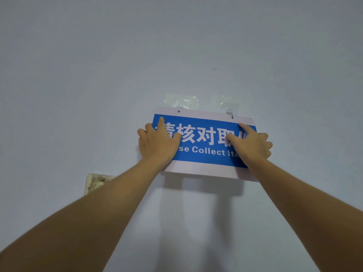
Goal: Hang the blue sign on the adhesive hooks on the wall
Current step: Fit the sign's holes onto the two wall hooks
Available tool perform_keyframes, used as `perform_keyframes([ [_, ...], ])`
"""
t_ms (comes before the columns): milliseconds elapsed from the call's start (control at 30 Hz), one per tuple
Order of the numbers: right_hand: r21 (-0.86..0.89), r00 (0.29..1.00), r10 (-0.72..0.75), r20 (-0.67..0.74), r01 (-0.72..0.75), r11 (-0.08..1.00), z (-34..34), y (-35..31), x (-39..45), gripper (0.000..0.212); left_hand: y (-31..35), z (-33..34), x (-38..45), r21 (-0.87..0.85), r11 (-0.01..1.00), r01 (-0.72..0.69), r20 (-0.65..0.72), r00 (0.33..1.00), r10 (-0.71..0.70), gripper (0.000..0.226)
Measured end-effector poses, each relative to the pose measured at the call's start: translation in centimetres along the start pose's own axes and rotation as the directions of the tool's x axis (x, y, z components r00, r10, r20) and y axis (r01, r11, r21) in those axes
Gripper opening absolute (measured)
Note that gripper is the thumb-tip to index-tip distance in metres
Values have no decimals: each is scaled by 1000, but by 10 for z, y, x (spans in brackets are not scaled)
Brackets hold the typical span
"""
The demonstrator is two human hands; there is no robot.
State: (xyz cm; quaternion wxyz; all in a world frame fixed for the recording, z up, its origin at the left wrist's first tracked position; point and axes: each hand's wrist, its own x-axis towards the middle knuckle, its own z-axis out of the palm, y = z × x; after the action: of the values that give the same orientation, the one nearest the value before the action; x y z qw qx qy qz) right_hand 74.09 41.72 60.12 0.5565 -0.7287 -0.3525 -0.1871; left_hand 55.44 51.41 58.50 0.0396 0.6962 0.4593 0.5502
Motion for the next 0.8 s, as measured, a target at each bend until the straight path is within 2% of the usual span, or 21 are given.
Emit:
perform_keyframes([
  [300, 28, 998, 39, 46, -40, 999, -7, -5, 4, 62, 13, -11, 8, 15, 1000, -6, 1, 1000, 6, 64],
  [433, 14, 998, 42, 49, -43, 999, -10, -3, 5, 63, 14, -8, 6, 37, 999, -4, 44, 999, 3, 66],
  [600, 21, 995, 44, 85, -46, 999, -9, -6, 2, 63, 11, -9, 3, 30, 999, 16, -9, 1000, -16, 64],
  [800, 21, 993, 32, 117, -34, 999, -7, -13, 1, 64, 5, -14, 6, 30, 999, 33, -11, 999, -32, 63],
])
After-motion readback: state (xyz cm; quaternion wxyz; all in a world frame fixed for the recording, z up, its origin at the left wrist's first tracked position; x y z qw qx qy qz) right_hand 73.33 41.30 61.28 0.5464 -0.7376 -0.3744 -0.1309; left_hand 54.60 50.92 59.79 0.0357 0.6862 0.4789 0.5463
